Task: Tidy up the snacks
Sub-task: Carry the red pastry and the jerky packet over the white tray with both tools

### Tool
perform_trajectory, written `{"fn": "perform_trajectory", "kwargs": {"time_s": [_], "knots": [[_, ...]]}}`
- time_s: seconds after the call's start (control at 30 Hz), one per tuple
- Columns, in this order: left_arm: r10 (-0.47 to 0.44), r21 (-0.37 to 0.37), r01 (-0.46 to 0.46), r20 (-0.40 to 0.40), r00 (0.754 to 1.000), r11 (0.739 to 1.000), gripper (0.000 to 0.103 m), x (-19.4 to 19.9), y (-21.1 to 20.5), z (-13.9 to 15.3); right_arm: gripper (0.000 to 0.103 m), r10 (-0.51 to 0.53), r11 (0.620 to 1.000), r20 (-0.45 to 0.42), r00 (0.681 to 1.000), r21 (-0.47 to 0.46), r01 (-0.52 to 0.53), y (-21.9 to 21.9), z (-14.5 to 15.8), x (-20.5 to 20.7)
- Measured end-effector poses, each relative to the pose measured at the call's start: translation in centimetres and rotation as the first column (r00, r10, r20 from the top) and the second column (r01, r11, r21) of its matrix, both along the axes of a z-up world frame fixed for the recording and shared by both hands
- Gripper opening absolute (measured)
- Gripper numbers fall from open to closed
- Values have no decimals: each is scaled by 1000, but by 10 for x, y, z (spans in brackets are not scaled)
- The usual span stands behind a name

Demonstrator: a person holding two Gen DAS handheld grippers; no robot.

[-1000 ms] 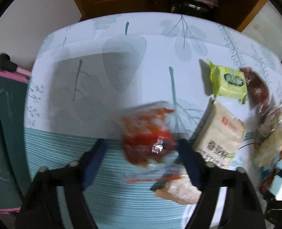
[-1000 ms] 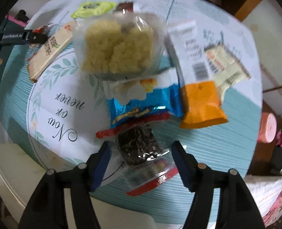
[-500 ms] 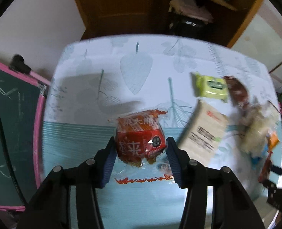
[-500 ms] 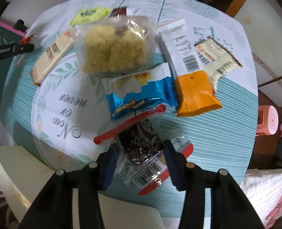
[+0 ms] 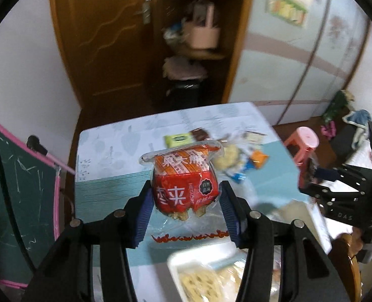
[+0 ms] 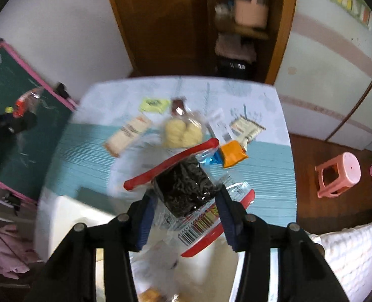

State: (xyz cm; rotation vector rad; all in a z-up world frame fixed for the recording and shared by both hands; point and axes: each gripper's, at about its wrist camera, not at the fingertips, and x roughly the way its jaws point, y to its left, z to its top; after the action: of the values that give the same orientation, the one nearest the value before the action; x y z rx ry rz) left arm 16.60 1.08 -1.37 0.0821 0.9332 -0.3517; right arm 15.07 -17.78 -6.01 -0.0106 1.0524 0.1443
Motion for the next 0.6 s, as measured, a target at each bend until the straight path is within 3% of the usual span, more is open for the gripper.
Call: {"fn": "perform_trajectory", "kwargs": {"time_s": [0.17,0.27,0.47,0.6], "knots": [[-53,-29,54,31,998,998,50,-66,-11,21,47,16,998,112,994,54,-22,14,46,-65],[-35,-36,37,58,998,999,50,-101,-13,19,47,-1,995,158,987,95,-15,17,58,-104],[103,-35,-100,104,989,994,51,-144,-11,-4,48,-64,974,138,988,224,32,7,46,-143],[141,25,-146,126,982,989,51,-155,-14,-20,48,-98,982,82,992,172,83,9,27,-148]]}}
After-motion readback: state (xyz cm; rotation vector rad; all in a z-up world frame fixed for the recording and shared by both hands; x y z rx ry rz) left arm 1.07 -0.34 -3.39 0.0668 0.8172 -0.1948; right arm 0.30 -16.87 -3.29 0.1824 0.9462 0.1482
